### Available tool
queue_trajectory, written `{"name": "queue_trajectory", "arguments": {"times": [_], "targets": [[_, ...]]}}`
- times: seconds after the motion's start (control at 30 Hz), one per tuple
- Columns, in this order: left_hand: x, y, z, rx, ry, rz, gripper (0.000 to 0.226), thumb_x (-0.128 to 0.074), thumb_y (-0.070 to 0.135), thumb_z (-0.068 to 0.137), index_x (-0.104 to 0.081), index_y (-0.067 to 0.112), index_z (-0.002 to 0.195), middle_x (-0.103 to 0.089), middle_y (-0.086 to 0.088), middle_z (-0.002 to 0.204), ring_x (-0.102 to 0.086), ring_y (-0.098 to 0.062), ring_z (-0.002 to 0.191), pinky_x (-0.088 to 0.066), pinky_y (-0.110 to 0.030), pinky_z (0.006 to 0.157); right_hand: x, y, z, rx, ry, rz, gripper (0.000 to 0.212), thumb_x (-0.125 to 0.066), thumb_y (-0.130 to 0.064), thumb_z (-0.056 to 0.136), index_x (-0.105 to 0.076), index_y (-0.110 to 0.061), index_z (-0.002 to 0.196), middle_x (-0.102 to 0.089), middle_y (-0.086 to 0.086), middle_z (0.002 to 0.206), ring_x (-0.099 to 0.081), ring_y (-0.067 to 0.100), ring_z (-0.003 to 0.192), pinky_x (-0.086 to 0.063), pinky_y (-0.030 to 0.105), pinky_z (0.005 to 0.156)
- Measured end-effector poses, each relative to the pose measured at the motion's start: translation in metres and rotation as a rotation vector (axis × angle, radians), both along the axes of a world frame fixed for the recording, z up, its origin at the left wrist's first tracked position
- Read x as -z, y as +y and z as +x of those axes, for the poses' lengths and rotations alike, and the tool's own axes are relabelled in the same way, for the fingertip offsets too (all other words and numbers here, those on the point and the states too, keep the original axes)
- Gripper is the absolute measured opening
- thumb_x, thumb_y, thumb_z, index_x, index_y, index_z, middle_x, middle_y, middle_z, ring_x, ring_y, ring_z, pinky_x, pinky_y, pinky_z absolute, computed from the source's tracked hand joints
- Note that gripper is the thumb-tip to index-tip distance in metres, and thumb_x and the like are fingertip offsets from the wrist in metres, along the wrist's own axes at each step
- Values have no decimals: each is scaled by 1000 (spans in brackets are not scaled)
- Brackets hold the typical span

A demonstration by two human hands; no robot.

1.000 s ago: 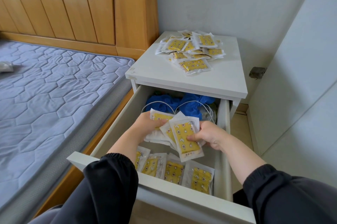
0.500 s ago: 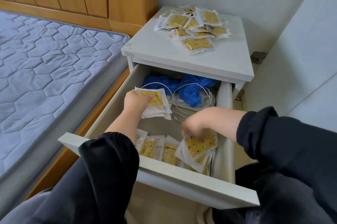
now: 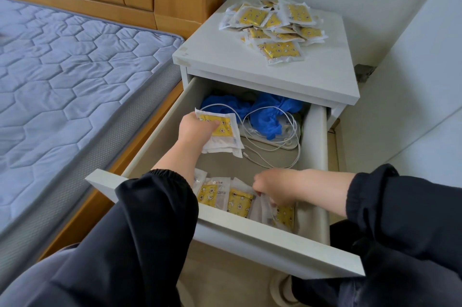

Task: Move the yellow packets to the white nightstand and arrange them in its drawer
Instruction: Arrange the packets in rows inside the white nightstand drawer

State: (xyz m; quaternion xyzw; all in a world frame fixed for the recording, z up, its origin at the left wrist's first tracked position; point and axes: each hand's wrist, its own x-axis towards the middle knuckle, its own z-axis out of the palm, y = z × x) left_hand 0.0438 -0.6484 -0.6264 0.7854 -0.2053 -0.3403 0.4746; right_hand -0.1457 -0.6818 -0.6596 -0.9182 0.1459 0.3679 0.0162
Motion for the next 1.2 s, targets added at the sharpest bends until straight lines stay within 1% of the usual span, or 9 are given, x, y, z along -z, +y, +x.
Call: {"name": "queue_trajectory", "arguments": {"times": [0.13,0.3,0.43,0.63,0.73,0.87,0.97,1.13,1.2], "targets": [[0,1,0,-5,-12,4,24,-69,23,88,-49,20,100,-64,-2,99,-66,-20,94,-56,-32,81,5,10,4,21,-87,-53,69,-76,-45,73,-46,-9,123,-51,7,114,-55,27,100,-50,36,74],[1,0,1,-3,-22,16,23,-69,24,88,-50,20,100,-66,-4,103,-67,-20,93,-57,-33,80,3,-3,0,376,-33,9,101,-78,-55,66,-29,-8,141,-47,9,134,-53,27,112,-51,37,88],[2,0,0,0,-5,15,28,-69,24,87,-52,19,109,-66,-4,106,-67,-21,96,-57,-36,83,3,-6,3,429,116,26,85,-77,-44,75,-37,-1,137,-54,10,129,-59,26,110,-48,30,88],[1,-1,0,-10,13,20,39,-70,25,87,-53,17,122,-67,-5,108,-68,-19,93,-57,-32,79,13,7,6,291,204,-14,81,-65,-60,78,-46,-7,136,-44,12,134,-50,28,118,-45,33,95],[1,0,0,-8,17,22,41,-69,25,87,-53,17,123,-66,-5,108,-68,-19,92,-57,-31,78,14,6,6,303,167,-7,74,-65,-54,82,-46,-4,133,-43,16,134,-50,28,117,-45,32,92],[1,1,0,-3,2,12,33,-69,25,87,-54,17,115,-67,-4,106,-67,-18,92,-56,-30,76,15,0,7,386,77,3,80,-77,-28,78,-31,-4,139,-46,15,134,-56,29,111,-49,34,90],[0,0,0,-3,-2,19,34,-69,25,87,-53,17,117,-66,-4,104,-67,-18,92,-56,-30,76,12,-1,8,470,73,76,93,-81,-28,73,-24,-4,142,-51,14,132,-57,30,111,-48,33,87],[1,0,-1,7,-6,24,35,-69,25,87,-52,17,116,-64,-3,101,-67,-18,90,-56,-30,74,12,1,6,388,157,119,66,-74,-45,77,-53,-2,123,-57,5,104,-55,23,88,-46,29,77],[1,0,-1,5,-7,35,39,-69,25,87,-52,16,120,-65,-5,106,-67,-19,93,-57,-31,78,15,4,5,365,204,108,62,-65,-52,83,-57,-3,120,-60,8,106,-56,25,87,-45,30,78]]}}
